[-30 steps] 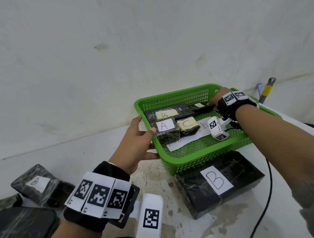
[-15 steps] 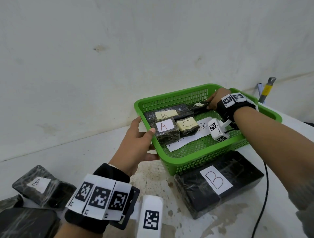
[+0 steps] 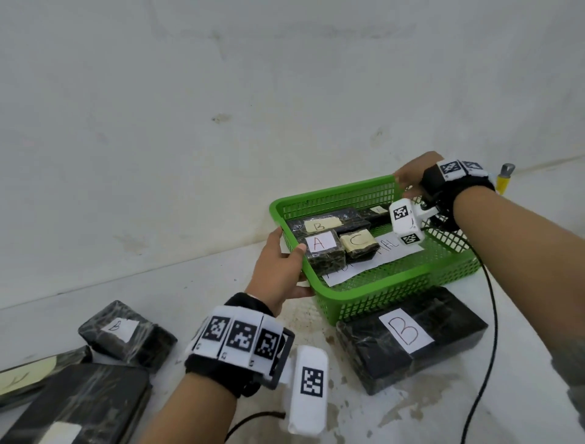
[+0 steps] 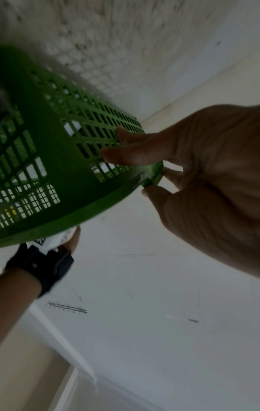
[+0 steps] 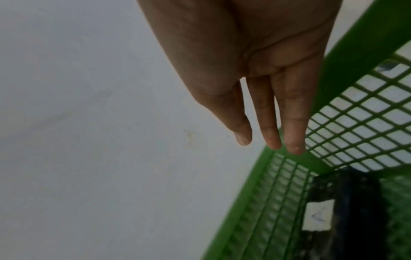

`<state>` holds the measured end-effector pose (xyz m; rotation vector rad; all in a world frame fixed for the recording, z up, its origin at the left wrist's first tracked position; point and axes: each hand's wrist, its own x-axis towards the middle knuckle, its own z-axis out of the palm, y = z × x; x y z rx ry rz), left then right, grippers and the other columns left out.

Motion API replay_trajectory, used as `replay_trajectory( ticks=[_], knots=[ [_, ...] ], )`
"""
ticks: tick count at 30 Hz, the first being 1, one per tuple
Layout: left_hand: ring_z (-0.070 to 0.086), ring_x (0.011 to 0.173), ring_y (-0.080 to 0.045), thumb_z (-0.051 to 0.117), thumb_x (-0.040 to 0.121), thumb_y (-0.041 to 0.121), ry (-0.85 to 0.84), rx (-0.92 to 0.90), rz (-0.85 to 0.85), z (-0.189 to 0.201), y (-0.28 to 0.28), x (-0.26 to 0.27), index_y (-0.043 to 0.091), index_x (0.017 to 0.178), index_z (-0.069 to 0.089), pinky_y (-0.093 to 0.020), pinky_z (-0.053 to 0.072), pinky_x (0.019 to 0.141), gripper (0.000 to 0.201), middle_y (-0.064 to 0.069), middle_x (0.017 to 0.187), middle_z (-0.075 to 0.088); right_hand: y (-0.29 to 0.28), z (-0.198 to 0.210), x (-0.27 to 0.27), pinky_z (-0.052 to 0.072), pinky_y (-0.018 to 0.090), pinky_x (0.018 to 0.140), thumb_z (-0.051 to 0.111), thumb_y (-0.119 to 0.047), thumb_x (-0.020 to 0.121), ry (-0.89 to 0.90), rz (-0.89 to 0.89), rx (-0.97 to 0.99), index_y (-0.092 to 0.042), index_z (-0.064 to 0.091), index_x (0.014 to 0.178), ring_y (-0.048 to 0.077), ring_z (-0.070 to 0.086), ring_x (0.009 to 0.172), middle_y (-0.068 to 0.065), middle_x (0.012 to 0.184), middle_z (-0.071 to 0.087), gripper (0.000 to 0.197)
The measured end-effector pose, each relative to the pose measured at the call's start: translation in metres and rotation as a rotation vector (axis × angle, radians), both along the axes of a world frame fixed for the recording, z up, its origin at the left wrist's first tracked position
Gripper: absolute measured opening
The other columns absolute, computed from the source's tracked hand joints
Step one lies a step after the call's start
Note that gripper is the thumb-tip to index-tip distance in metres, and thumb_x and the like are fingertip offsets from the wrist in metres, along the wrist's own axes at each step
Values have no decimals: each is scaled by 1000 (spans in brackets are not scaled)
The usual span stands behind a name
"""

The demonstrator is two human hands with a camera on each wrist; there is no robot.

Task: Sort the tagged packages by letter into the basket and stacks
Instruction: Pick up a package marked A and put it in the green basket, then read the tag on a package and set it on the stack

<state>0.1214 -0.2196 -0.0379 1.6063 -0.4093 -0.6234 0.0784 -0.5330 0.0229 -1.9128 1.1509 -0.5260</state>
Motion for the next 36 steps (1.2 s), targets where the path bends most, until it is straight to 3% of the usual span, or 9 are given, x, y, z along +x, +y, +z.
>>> replay_trajectory(
  ticks=[4, 8, 12, 18, 21, 25, 29, 32, 36],
  knots=[
    [69, 93, -36, 52, 101, 33, -68, 108, 21, 1, 3, -5, 26, 152, 27, -41, 61, 66, 57, -16, 131, 57, 61, 29, -14, 61, 38, 60, 62, 3, 92, -189, 75, 125, 7, 66, 87, 25, 63, 70, 16, 79, 63, 8],
    [68, 81, -32, 63, 94, 41, -72, 112, 99, 17, 32, -13, 17, 150, 33, -39, 60, 66, 67, -19, 129, 58, 122, 38, -30, 60, 37, 70, 59, 2, 94, -212, 211, 193, 7, 64, 93, 26, 64, 72, 21, 86, 63, 7],
    [65, 66, -27, 63, 96, 28, -87, 97, 161, 32, 87, -31, 5, 126, 55, -38, 58, 65, 38, -12, 94, 66, 189, 41, -53, 59, 30, 55, 60, 2, 94, -207, 363, 238, 2, 59, 82, 27, 61, 65, 20, 79, 60, 12],
    [65, 66, -24, 58, 99, 15, -129, 101, 207, 35, 184, -77, 9, 92, 61, -33, 58, 61, 10, -11, 87, 66, 293, 20, -94, 57, 23, 47, 59, -3, 95, -79, 570, 322, 2, 60, 97, 22, 63, 57, 18, 80, 61, 6],
    [62, 71, -22, 57, 99, 15, -140, 74, 269, 27, 225, -98, 8, 94, 62, -33, 56, 65, 10, -11, 89, 65, 335, -9, -110, 58, 25, 56, 65, -11, 93, 58, 680, 357, 2, 60, 113, 22, 64, 58, 17, 81, 63, 24],
    [58, 75, -20, 56, 99, 14, -144, 50, 326, 13, 266, -125, 9, 97, 63, -31, 53, 70, 9, -10, 89, 63, 380, -52, -130, 58, 28, 61, 75, -24, 86, 198, 735, 328, 0, 62, 106, 21, 61, 64, 14, 84, 64, 33],
    [58, 87, -22, 58, 99, 16, -137, 90, 285, -2, 289, -142, 6, 112, 61, -27, 51, 71, 17, -10, 97, 63, 407, -82, -135, 56, 44, 83, 85, -33, 75, 298, 757, 81, 11, 68, 103, 26, 59, 75, 12, 80, 59, 55],
    [58, 91, -23, 58, 98, 18, -136, 106, 283, -13, 296, -148, 7, 113, 61, -27, 50, 75, 18, -11, 102, 64, 415, -88, -139, 48, 32, 72, 87, -27, 73, 287, 733, -3, 13, 65, 114, 25, 59, 78, 12, 85, 60, 61],
    [57, 94, -24, 60, 97, 19, -114, 94, 276, -19, 296, -150, 10, 111, 61, -27, 49, 76, 16, -9, 101, 64, 417, -83, -144, 41, 26, 62, 86, -37, 71, 345, 725, -7, 1, 73, 100, 21, 55, 65, 10, 79, 65, 50]
  ],
)
